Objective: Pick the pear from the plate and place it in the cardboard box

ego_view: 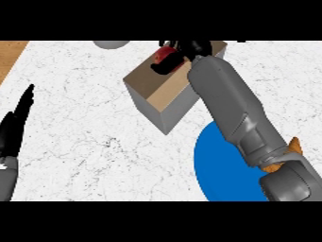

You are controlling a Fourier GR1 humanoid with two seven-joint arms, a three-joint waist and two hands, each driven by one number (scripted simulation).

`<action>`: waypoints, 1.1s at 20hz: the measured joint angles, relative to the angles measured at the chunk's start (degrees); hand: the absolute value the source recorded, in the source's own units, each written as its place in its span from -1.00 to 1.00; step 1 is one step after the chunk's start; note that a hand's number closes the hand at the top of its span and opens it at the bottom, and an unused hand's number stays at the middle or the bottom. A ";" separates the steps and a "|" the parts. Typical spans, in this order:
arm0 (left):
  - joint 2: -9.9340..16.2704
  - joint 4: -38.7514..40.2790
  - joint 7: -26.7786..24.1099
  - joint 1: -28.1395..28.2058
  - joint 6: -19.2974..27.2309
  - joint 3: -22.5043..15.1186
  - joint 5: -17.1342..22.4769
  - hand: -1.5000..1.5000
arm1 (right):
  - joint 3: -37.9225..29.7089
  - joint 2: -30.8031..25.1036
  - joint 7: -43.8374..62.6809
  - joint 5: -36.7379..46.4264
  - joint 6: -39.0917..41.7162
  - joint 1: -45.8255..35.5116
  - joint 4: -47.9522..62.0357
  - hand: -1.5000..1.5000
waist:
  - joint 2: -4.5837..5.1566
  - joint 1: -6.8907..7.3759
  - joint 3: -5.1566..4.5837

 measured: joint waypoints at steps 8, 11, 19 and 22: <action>-0.78 0.82 0.66 -2.49 0.35 -0.71 -0.98 0.00 | -2.33 0.11 -4.67 -5.04 -3.42 -1.95 7.05 -1.00 | 0.38 1.34 0.02; -0.44 1.19 0.45 -2.55 0.13 -0.23 -0.79 0.00 | -3.73 0.06 -8.29 -6.69 -5.46 -2.02 6.97 -1.00 | 0.39 0.98 0.03; 0.01 1.40 -0.61 -0.84 -0.13 1.13 -0.10 0.00 | -11.50 -1.63 -16.89 -14.26 -8.53 -1.01 4.76 -1.00 | 0.05 -0.36 0.06; 0.60 1.69 -0.90 -0.58 -0.66 1.71 0.17 0.00 | -14.18 -4.35 -19.62 -17.11 -5.70 -0.57 4.48 -1.00 | -0.13 -0.99 0.07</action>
